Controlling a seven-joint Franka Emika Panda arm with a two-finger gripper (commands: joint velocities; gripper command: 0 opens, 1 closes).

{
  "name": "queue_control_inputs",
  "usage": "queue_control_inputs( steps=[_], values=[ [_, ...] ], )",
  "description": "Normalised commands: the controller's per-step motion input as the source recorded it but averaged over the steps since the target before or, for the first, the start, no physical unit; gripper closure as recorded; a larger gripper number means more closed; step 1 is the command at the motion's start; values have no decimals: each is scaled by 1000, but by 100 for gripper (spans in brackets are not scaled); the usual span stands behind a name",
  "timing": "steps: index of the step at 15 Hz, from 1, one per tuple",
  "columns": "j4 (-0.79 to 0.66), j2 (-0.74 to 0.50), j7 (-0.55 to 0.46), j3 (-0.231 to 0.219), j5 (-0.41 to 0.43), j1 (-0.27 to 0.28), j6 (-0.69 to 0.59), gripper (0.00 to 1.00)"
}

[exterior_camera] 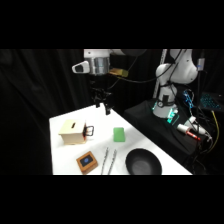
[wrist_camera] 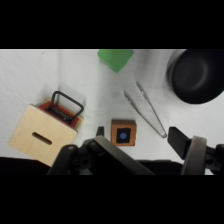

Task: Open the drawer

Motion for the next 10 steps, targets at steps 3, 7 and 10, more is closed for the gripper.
queue_control_inputs(
  steps=[3,7,10],
  values=[
    [55,57,100,2,-11,-19,35,0],
    [209,215,237,-48,-23,-56,131,0],
    [283,246,274,-80,-40,-78,142,0]
  ],
)
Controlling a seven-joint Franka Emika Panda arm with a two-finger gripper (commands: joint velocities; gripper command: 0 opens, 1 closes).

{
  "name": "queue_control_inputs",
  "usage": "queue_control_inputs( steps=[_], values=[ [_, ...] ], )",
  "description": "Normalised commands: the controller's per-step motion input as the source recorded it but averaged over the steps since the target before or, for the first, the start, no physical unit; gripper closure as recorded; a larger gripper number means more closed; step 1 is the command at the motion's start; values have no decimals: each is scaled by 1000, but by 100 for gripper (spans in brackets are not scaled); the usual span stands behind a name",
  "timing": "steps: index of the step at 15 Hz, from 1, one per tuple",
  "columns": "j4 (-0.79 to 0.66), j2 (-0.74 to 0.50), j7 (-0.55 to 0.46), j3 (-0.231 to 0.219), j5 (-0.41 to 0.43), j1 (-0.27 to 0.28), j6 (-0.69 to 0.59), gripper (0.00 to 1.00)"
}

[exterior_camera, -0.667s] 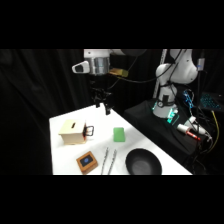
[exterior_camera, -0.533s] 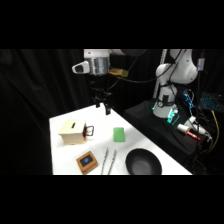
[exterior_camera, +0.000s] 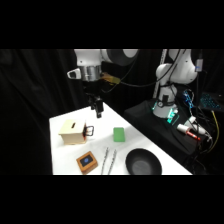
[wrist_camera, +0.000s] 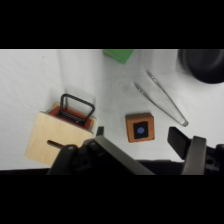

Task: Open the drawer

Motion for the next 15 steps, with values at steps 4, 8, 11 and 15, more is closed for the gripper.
queue_control_inputs(
  steps=[4,8,11,15],
  values=[
    [253,228,338,-82,-87,-46,164,0],
    [206,236,310,-59,-63,-15,177,0],
    [186,231,208,-29,40,-19,190,0],
    [195,241,131,-21,118,-29,198,0]
  ],
)
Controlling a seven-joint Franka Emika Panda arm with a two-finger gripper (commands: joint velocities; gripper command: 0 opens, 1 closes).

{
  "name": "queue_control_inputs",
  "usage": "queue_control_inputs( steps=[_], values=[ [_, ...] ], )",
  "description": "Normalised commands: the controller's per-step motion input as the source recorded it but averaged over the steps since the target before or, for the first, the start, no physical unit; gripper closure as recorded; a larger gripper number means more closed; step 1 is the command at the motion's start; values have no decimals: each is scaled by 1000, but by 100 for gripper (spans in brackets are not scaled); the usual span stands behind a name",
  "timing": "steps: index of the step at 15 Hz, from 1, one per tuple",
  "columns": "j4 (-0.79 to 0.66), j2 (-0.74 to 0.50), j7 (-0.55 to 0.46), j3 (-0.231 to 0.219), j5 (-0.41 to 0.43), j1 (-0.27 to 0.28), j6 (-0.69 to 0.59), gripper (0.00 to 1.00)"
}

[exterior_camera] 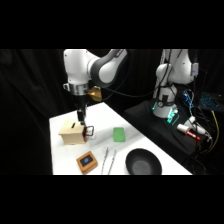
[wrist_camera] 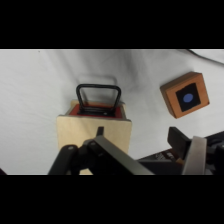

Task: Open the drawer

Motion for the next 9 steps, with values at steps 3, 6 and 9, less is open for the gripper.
queue_control_inputs(
  steps=[3,6,9],
  values=[
    [168,226,64,-11,152,-28,191,0],
    [126,200,36,-10,135,-15,196,0],
    [93,166,16,-13,126,-8,185,0]
  ],
)
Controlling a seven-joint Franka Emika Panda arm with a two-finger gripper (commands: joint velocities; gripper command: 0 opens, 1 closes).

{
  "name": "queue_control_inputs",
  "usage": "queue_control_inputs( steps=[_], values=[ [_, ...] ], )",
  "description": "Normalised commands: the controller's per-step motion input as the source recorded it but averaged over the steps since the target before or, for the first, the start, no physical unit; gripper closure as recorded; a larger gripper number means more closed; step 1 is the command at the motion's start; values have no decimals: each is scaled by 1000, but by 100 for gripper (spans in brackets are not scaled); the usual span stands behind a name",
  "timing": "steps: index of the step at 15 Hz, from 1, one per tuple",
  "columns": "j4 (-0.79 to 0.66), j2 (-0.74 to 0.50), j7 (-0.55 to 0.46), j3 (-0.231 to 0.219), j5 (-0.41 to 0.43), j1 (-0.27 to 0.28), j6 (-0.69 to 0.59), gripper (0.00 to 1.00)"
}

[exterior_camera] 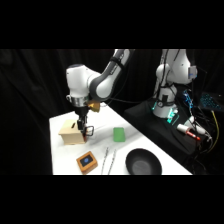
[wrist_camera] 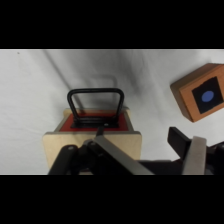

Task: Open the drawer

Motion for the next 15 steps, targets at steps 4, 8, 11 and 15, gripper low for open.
queue_control_inputs(
  steps=[4,8,11,15],
  values=[
    [57,140,28,-35,116,-2,207,0],
    [35,118,66,-65,109,10,206,0],
    [27,90,49,-41,138,3,172,0],
    [19,65,25,-3,166,1,159,0]
  ],
)
